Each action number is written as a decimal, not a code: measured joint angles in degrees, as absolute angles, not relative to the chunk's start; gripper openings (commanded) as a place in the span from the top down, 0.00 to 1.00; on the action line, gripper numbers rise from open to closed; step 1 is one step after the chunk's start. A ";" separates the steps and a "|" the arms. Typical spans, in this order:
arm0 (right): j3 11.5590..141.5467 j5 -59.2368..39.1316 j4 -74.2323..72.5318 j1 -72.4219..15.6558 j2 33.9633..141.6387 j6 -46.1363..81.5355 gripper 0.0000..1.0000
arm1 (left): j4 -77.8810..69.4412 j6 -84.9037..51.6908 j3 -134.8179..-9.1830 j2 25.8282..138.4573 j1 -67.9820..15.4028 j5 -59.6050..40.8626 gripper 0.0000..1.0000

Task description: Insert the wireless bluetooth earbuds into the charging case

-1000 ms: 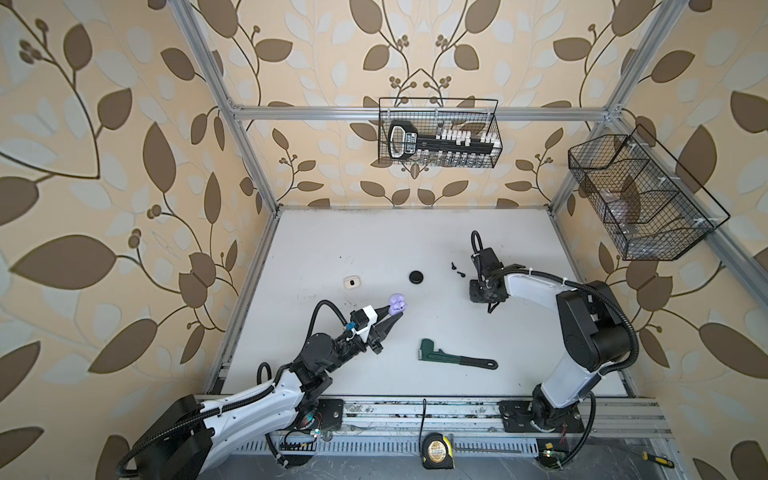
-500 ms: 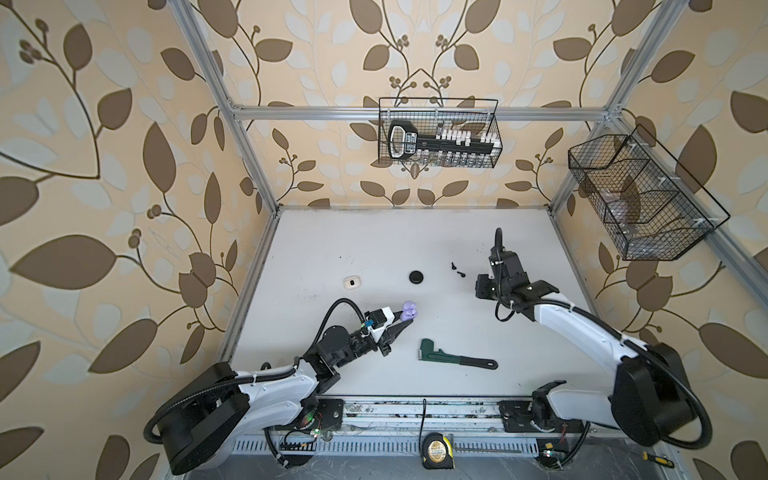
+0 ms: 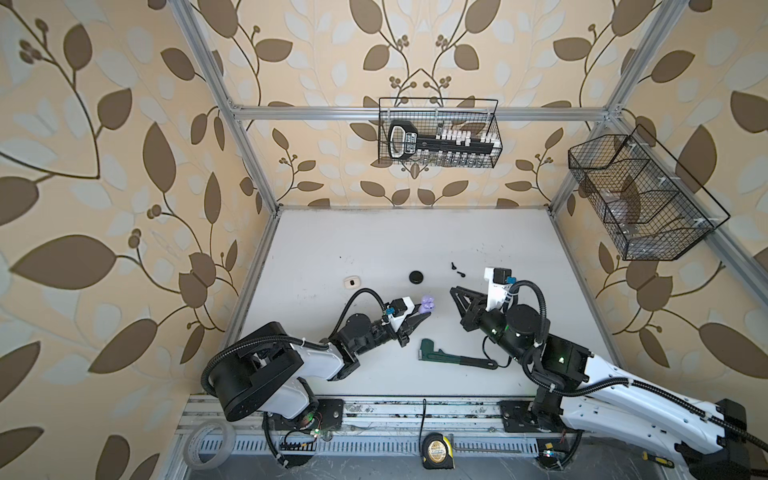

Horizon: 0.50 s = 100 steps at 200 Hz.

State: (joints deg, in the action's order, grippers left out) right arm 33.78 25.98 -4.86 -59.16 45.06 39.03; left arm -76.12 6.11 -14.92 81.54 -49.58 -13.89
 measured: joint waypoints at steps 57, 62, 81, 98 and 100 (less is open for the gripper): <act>33.08 33.74 -15.51 -65.82 52.42 39.86 0.92 | -76.60 6.68 -15.53 81.84 -52.86 -12.67 1.00; 33.01 34.20 -15.99 -66.08 52.62 39.88 0.91 | -76.60 6.72 -15.53 81.84 -52.90 -12.45 1.00; 32.36 35.88 -17.65 -66.87 52.77 40.05 0.92 | -76.60 6.87 -15.53 81.78 -52.93 -11.27 1.00; 31.81 37.15 -18.68 -67.26 52.77 40.21 0.92 | -76.60 6.87 -15.53 81.76 -52.95 -10.09 1.00; 31.70 37.28 -18.81 -67.31 52.77 40.27 0.92 | -76.60 6.90 -15.53 81.76 -52.95 -10.02 1.00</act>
